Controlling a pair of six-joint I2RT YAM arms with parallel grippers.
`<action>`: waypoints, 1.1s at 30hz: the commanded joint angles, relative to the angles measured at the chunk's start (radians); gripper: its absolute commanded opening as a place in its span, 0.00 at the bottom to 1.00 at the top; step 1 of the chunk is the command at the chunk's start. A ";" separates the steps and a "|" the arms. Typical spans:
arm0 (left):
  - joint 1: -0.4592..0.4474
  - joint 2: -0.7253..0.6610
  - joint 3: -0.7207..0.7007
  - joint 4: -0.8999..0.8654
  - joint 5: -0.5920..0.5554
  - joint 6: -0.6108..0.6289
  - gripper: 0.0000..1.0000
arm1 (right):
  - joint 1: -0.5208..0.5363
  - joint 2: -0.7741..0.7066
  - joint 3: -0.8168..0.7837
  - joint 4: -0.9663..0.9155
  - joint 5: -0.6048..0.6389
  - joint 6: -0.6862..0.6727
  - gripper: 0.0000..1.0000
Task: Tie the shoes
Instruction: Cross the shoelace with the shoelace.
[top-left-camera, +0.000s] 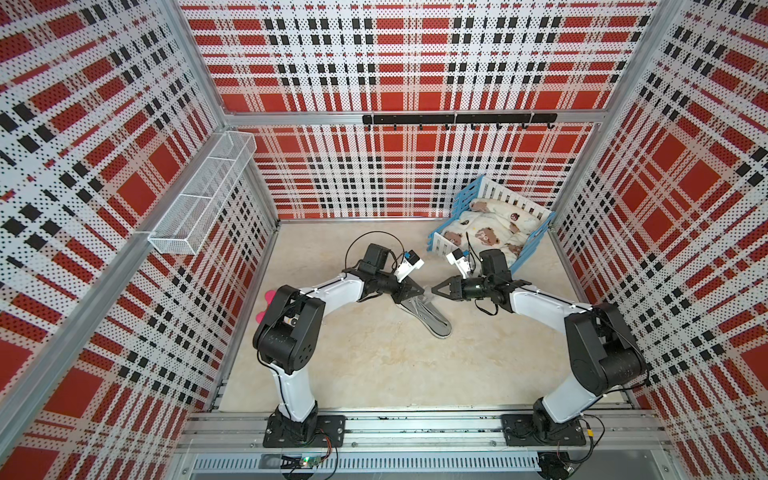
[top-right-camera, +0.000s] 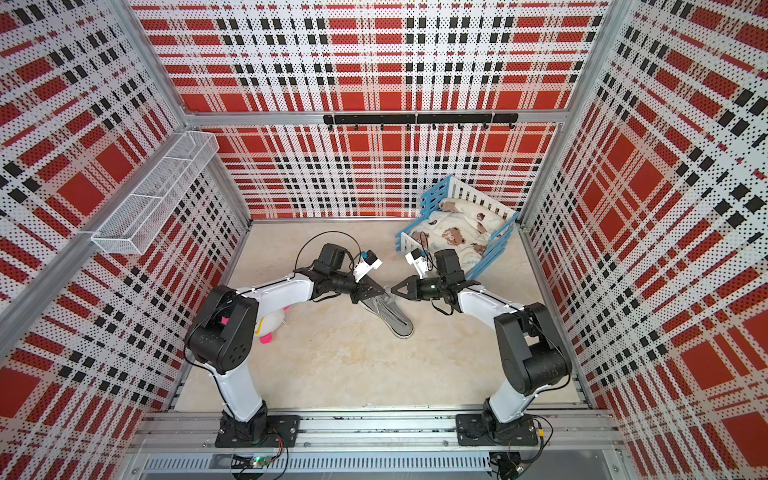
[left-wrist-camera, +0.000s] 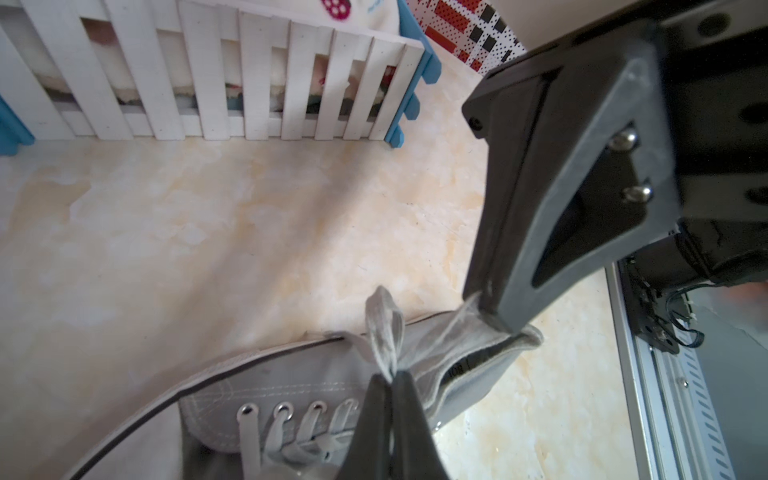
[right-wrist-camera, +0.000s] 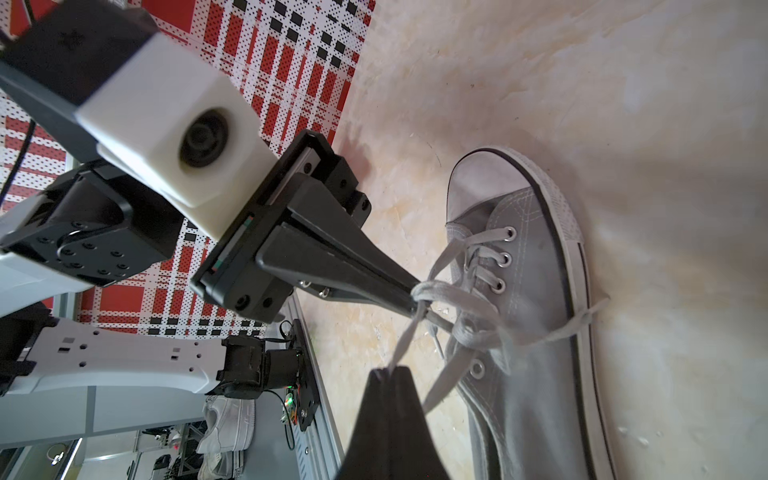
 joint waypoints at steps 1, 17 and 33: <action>0.028 0.007 -0.025 -0.066 -0.100 -0.003 0.00 | -0.040 -0.098 0.000 0.079 -0.083 0.013 0.07; 0.028 -0.006 -0.035 -0.066 -0.096 0.003 0.00 | 0.046 -0.120 -0.015 -0.104 0.312 -0.246 0.38; 0.025 -0.009 -0.033 -0.066 -0.093 0.001 0.00 | 0.091 0.123 0.125 -0.074 0.390 -0.281 0.38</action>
